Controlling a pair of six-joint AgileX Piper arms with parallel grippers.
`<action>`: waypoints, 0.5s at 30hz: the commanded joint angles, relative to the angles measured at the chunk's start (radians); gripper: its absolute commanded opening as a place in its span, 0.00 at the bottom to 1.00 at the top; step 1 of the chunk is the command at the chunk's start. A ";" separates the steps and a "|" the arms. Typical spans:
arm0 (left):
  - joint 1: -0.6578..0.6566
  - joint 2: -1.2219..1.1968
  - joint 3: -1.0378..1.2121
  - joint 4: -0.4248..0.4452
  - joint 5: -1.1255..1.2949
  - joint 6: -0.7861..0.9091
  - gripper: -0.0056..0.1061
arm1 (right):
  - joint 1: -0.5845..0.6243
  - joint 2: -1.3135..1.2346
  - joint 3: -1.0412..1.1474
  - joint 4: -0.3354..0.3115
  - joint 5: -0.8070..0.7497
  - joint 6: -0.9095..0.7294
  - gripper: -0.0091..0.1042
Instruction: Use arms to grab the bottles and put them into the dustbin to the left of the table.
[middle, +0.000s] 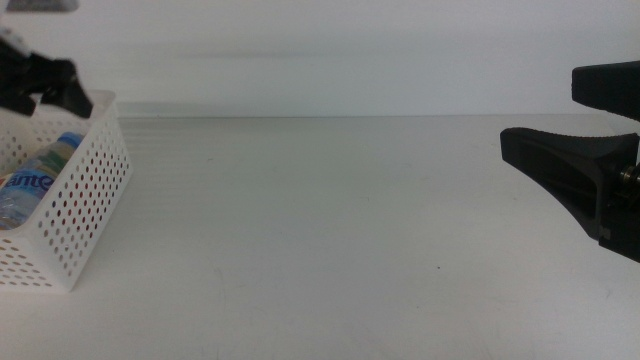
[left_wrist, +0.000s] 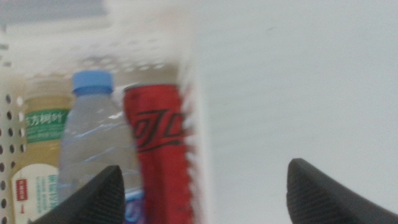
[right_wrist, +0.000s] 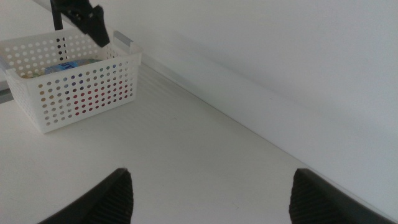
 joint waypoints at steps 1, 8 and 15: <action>-0.045 -0.097 -0.027 0.007 -0.013 -0.059 0.74 | 0.003 -0.002 -0.024 -0.008 -0.070 -0.009 0.66; -0.170 -0.234 -0.027 0.149 -0.041 -0.267 0.65 | 0.003 -0.002 -0.024 -0.008 -0.070 -0.009 0.66; -0.234 -0.365 0.083 0.201 -0.066 -0.349 0.65 | 0.003 -0.002 -0.024 -0.008 -0.070 -0.009 0.66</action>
